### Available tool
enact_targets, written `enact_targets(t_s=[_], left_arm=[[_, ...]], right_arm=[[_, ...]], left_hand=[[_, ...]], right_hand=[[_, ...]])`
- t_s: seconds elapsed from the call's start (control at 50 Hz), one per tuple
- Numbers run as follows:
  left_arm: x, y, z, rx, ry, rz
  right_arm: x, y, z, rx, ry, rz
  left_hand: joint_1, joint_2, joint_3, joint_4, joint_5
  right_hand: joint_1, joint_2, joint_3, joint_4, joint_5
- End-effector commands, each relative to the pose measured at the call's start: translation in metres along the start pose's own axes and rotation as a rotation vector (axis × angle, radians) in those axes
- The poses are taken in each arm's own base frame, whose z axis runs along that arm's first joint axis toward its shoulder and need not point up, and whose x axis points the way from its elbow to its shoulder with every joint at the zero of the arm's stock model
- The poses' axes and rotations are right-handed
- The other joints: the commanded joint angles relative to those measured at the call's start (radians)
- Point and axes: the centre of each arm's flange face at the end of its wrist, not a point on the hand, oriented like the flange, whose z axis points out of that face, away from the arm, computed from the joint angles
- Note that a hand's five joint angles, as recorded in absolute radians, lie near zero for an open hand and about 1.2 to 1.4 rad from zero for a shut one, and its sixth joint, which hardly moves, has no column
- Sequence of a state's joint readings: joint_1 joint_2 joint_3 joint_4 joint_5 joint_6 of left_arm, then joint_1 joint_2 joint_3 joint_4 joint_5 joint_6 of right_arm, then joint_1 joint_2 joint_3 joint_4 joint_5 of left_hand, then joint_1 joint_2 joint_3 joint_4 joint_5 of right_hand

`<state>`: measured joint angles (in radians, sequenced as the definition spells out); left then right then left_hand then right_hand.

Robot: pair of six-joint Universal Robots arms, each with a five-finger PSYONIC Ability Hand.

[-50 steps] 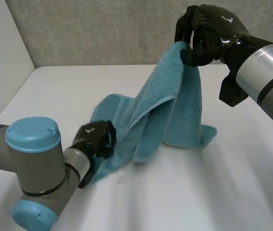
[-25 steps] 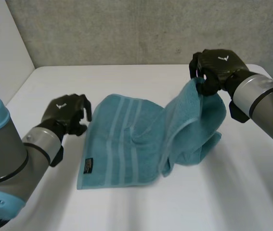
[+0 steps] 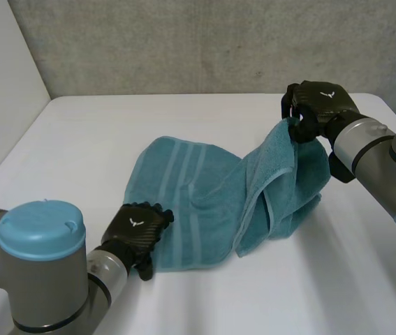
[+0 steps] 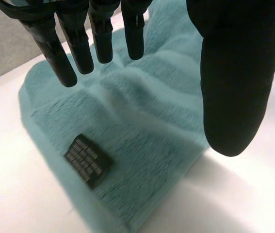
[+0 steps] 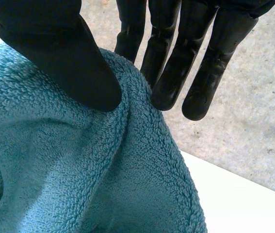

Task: Fold the laundry

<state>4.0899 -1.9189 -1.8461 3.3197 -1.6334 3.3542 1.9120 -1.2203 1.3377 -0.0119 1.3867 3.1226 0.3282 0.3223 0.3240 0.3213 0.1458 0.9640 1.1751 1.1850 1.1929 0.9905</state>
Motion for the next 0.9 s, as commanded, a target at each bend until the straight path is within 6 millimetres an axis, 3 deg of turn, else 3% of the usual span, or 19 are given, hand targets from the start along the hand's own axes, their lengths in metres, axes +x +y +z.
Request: enact_targets(t_s=[0.02, 0.9], left_arm=[[-0.003, 0.012, 0.005, 0.003, -0.066, 0.059], [-0.006, 0.019, 0.03, 0.01, -0.085, 0.053]], right_arm=[[0.0, 0.002, 0.0, -0.005, -0.001, -0.002], [-0.004, 0.013, 0.001, -0.029, -0.012, -0.024]], left_hand=[[0.032, 0.038, 0.036, 0.039, 0.04], [0.114, 0.12, 0.119, 0.121, 0.122]], right_hand=[[0.432, 0.221, 0.211, 0.203, 0.231], [0.432, 0.221, 0.211, 0.203, 0.231]])
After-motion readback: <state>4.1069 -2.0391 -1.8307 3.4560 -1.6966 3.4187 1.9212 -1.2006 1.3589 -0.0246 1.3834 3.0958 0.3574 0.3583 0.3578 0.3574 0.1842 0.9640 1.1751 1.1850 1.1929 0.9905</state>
